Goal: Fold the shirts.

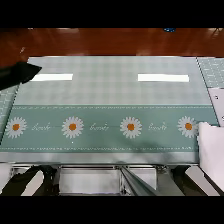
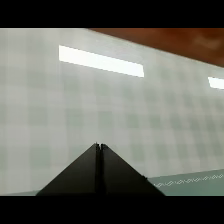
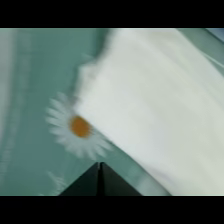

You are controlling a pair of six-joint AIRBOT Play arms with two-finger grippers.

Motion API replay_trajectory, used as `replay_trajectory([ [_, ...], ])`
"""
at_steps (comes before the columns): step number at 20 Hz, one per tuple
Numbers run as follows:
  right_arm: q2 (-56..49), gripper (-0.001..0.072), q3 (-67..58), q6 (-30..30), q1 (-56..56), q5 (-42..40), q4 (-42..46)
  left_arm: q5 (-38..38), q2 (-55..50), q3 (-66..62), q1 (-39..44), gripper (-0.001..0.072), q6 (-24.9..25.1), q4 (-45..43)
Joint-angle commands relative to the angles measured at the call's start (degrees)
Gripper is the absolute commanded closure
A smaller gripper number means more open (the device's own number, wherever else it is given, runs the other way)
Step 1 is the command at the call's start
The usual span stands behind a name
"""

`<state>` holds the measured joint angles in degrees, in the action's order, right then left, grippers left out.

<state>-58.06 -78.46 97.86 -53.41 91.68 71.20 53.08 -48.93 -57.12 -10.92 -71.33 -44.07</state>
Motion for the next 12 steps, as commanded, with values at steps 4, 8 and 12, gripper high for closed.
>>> replay_trajectory([
  [4,-12.02,0.0684,-9.44,-6.12,52.46,-29.27,-5.20,5.22,-15.45,-15.34,14.43,0.0687,-9.01,-17.42],
  [8,-25.29,0.0687,-9.35,5.97,70.99,-17.97,30.97,5.86,-22.32,-15.23,26.71,0.0685,-22.64,-42.64],
  [12,-28.20,0.0686,-4.28,6.10,68.19,-16.06,29.35,5.77,-22.95,-9.01,25.31,0.0684,-24.13,-42.95],
])
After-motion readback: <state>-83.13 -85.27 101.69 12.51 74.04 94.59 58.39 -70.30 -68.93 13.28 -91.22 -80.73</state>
